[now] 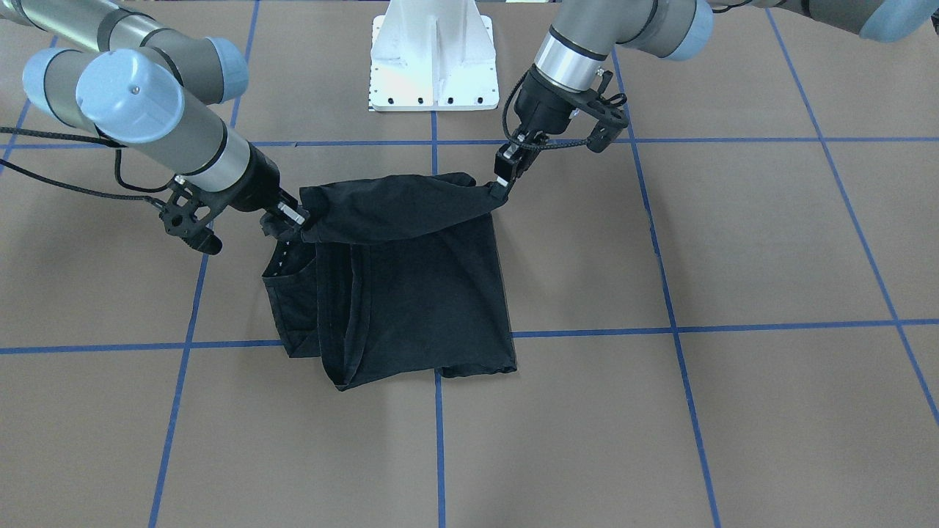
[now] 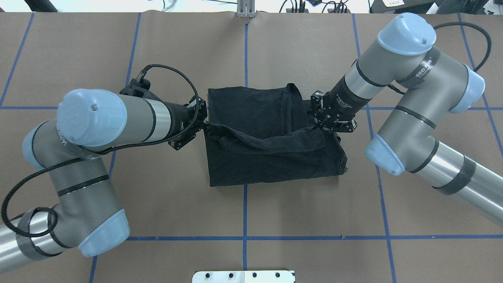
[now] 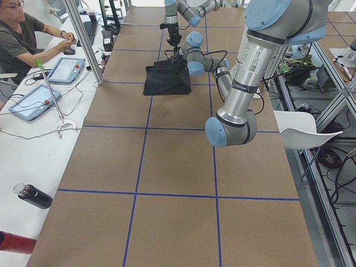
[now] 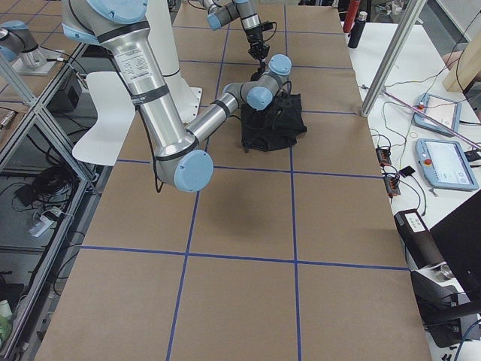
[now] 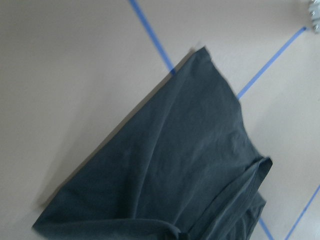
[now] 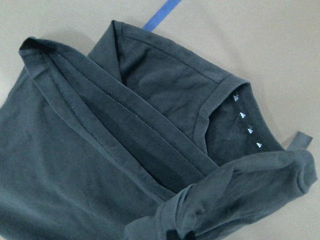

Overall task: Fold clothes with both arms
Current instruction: 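Lift the near edge with both grippers and fold it away from the robot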

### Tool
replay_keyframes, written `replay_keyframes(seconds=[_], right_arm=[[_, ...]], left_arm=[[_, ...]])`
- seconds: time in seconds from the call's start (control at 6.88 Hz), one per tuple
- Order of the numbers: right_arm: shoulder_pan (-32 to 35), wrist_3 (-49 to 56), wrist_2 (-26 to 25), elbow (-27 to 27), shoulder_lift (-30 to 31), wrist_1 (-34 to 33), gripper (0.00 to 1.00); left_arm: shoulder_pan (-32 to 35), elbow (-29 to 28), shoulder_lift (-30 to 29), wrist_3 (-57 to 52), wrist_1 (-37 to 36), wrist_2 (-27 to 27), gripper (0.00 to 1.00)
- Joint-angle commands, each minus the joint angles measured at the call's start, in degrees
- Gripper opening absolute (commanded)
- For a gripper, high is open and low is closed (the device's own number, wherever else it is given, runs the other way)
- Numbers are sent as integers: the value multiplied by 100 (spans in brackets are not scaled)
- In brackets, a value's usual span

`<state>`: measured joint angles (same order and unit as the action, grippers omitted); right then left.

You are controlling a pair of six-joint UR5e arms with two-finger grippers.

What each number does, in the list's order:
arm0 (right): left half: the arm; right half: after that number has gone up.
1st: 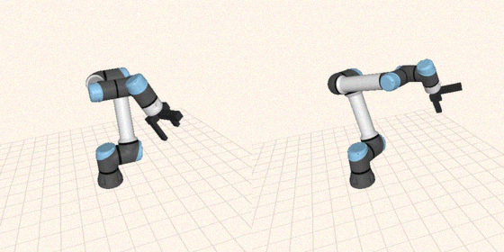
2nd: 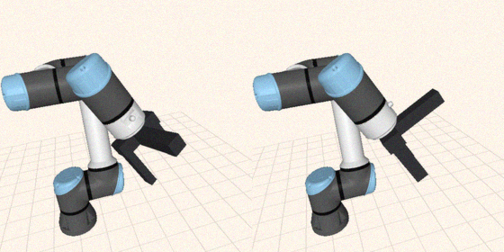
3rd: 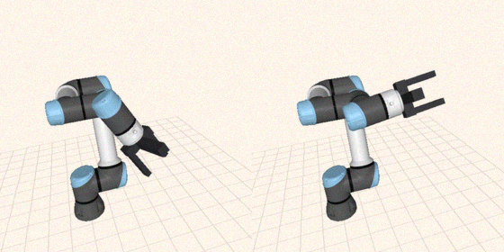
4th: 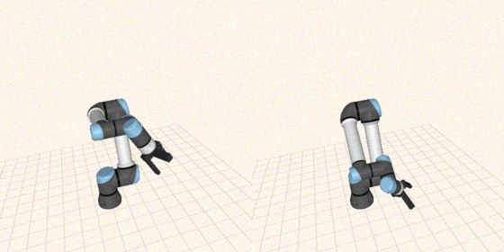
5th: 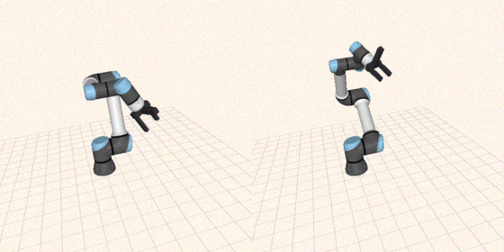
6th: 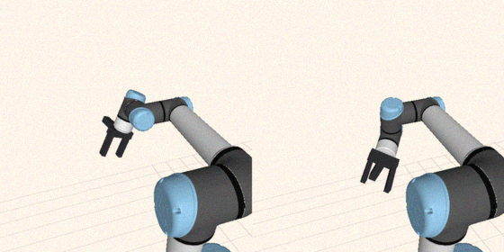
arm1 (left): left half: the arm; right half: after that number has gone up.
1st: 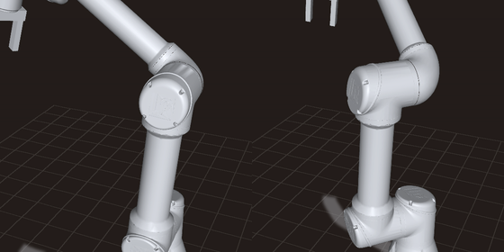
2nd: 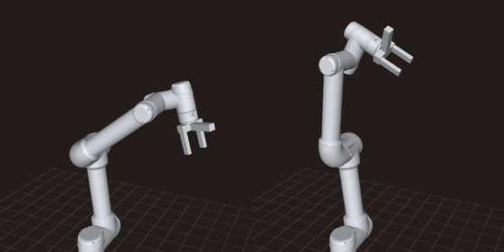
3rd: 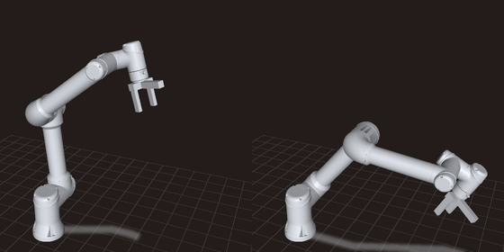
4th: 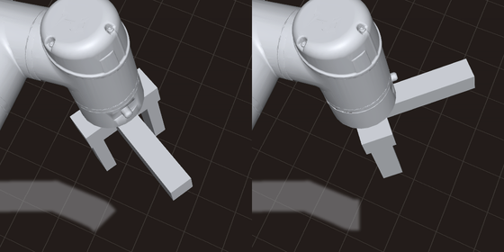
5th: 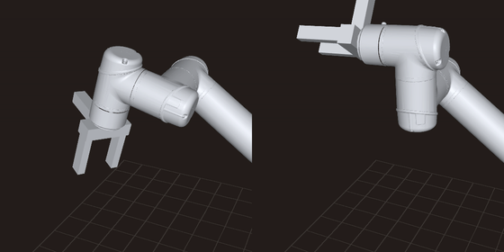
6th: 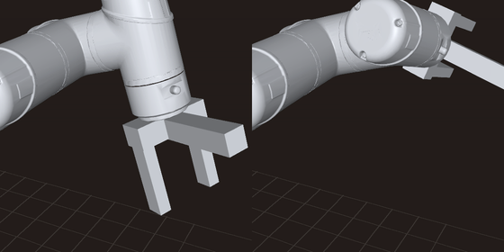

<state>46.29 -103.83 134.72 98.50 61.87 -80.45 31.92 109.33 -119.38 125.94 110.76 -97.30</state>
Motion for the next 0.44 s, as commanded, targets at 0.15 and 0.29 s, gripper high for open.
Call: replay_keyframes(seconds=[0.15,0.29], right_arm=[[214,213,98,-1003,-682,3,0],[293,449,115,-1251,-781,12,0]], left_arm=[[471,-1182,-445,-332,603,-157,0],[560,-1568,-559,-377,831,-158,0]])
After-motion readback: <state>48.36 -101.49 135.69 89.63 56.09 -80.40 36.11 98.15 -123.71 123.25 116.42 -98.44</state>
